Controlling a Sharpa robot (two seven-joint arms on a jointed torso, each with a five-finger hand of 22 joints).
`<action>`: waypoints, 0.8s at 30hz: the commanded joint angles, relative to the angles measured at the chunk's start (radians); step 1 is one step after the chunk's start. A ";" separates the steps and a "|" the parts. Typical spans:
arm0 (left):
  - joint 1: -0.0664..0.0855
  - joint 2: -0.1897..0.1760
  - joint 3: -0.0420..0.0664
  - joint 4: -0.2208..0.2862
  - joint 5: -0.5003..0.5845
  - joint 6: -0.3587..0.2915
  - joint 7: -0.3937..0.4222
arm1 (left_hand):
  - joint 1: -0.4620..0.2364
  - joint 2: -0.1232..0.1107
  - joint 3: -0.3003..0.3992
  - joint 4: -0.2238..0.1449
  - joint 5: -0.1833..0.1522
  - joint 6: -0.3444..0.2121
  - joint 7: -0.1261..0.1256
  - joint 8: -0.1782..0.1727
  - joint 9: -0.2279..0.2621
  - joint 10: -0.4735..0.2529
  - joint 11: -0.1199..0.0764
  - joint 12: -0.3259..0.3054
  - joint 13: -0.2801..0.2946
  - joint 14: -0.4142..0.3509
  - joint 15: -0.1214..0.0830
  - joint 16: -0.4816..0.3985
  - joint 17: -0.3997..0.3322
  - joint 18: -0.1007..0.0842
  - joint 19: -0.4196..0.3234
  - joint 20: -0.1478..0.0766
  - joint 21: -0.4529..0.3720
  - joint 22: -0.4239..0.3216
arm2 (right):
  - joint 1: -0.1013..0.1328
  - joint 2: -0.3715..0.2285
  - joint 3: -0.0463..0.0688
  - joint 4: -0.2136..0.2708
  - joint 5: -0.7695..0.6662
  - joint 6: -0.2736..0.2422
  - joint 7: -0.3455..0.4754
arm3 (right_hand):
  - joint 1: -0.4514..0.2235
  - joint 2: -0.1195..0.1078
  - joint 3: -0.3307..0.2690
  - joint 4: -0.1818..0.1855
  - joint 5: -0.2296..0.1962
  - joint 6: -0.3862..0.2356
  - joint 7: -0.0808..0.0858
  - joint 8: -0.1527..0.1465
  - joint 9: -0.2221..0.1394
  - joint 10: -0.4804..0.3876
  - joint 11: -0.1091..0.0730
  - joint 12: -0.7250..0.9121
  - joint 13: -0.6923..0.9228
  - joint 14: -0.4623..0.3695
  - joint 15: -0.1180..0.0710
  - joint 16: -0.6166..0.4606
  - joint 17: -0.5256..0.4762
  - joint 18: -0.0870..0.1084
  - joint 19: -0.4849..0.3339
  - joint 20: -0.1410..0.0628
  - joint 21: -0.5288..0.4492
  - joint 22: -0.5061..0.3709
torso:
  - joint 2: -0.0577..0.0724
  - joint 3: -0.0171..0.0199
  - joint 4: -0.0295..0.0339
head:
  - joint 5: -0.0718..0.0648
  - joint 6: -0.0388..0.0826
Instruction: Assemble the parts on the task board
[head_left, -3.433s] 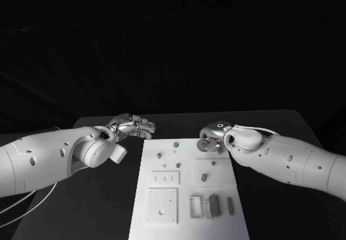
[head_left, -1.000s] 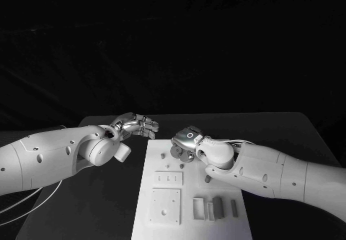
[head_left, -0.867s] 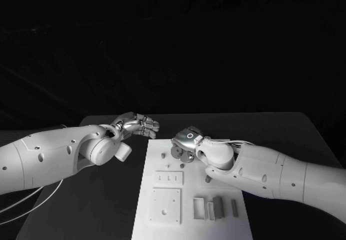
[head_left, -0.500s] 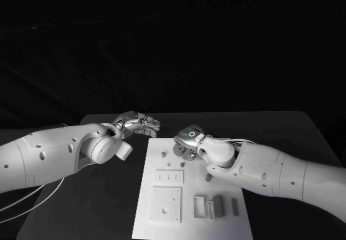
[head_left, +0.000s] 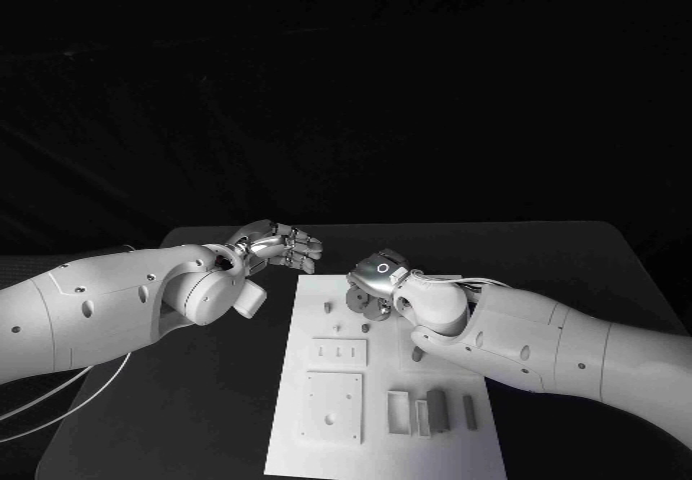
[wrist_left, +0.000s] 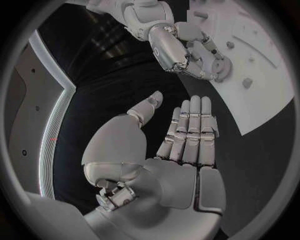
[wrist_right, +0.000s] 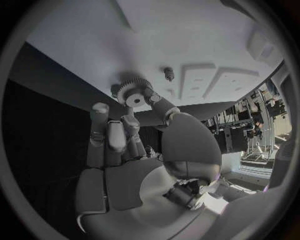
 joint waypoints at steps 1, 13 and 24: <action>0.001 0.003 0.001 0.001 0.005 0.007 0.007 | -0.007 -0.003 -0.005 0.001 0.003 -0.005 0.010 -0.005 0.001 0.003 0.002 -0.006 0.000 0.003 0.001 -0.004 0.002 0.005 0.001 -0.005 -0.006 0.000 | -0.003 0.004 0.000 -0.003 -0.010 0.005 0.001 | 0.011 0.003 0.007 -0.002 0.005 0.049 0.040 0.004 0.000 0.002 0.002 0.000 -0.001 0.004 0.001 -0.006 -0.001 0.027 -0.002 -0.005 -0.005 0.014 | 0.000 0.0006 -0.0010 | 0.001 0.000; 0.002 0.006 0.002 0.000 0.004 0.007 0.007 | -0.007 -0.002 -0.005 0.001 0.003 -0.005 0.010 -0.005 0.002 0.003 0.002 -0.006 0.000 0.003 0.001 -0.005 0.002 0.005 0.001 -0.005 -0.007 0.000 | -0.009 0.021 -0.001 -0.027 -0.007 0.000 0.004 | 0.012 0.004 0.008 -0.002 0.005 0.049 0.040 0.003 0.000 0.003 0.002 0.000 -0.002 0.005 0.001 -0.006 -0.001 0.027 -0.001 -0.006 -0.006 0.014 | 0.000 0.0003 0.0003 | -0.001 0.000; 0.002 0.006 0.002 0.000 0.004 0.006 0.006 | -0.006 -0.003 -0.005 0.001 0.003 -0.005 0.010 -0.006 0.002 0.003 0.002 -0.007 0.000 0.003 0.001 -0.006 0.003 0.004 0.001 -0.005 -0.007 0.001 | -0.009 0.025 -0.002 -0.042 -0.003 0.005 0.006 | 0.013 0.004 0.008 -0.003 0.005 0.048 0.040 0.002 0.000 0.003 0.002 0.000 -0.003 0.006 0.001 -0.006 0.000 0.027 -0.001 -0.006 -0.006 0.014 | 0.000 0.0003 -0.0014 | -0.001 0.001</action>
